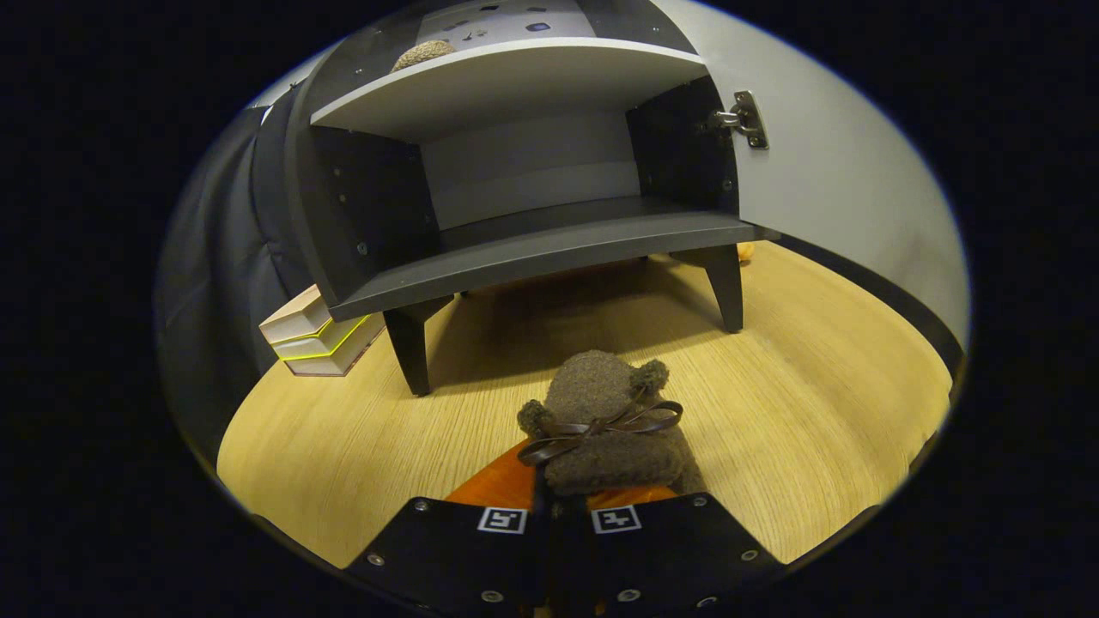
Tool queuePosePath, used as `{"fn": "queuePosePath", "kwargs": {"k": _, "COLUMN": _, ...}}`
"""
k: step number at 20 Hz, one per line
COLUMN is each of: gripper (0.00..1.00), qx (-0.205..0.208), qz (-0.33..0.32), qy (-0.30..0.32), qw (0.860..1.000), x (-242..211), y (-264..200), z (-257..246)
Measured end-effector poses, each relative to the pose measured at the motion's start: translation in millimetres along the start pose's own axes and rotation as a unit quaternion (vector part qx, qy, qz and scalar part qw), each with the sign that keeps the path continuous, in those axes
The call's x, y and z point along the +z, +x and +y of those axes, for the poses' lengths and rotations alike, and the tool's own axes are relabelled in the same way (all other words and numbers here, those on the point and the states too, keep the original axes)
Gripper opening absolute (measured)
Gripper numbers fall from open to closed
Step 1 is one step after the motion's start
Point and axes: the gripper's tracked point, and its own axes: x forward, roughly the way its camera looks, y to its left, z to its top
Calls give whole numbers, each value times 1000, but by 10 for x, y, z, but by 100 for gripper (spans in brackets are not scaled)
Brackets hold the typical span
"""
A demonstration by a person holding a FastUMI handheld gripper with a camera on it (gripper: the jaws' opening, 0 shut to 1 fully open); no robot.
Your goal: Open the shoe cabinet door, grab the shoes and put them into the shoe cabinet, then close the shoe cabinet door.
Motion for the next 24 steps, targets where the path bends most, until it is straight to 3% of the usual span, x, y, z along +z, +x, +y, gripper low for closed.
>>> {"fn": "queuePosePath", "kwargs": {"k": 3, "gripper": 6, "qx": -1, "qz": 5, "qy": -16, "qw": 1000, "x": 12, "y": -8, "z": -1}}
{"fn": "queuePosePath", "kwargs": {"k": 10, "gripper": 5, "qx": -10, "qz": 4, "qy": -17, "qw": 1000, "x": 227, "y": -263, "z": -89}}
{"fn": "queuePosePath", "kwargs": {"k": 24, "gripper": 5, "qx": 0, "qz": -92, "qy": -52, "qw": 994, "x": 1895, "y": -1313, "z": 284}}
